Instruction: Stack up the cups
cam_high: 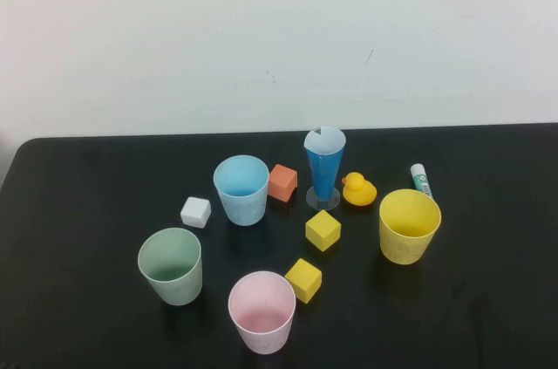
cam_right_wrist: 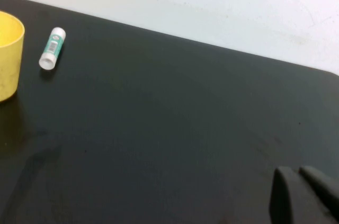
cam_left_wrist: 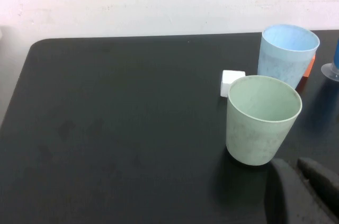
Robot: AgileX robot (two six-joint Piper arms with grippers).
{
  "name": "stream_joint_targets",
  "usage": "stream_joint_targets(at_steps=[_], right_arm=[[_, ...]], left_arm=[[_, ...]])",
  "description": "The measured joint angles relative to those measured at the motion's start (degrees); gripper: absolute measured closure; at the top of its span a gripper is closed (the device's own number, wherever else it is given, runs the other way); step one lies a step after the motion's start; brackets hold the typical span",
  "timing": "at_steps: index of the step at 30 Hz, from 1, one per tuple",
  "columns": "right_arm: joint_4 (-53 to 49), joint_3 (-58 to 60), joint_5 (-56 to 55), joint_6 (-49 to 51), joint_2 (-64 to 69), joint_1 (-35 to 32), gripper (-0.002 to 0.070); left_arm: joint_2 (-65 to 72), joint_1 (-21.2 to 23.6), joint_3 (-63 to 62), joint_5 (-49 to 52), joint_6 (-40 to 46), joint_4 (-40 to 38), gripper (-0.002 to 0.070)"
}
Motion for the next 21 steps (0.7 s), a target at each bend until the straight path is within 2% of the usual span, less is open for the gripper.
stream_joint_targets(at_steps=[21], right_arm=[[0.0,0.0,-0.06,0.0,0.0,0.0,0.0679]], left_arm=[[0.0,0.66,-0.08,0.0,0.1,0.46,0.0677]])
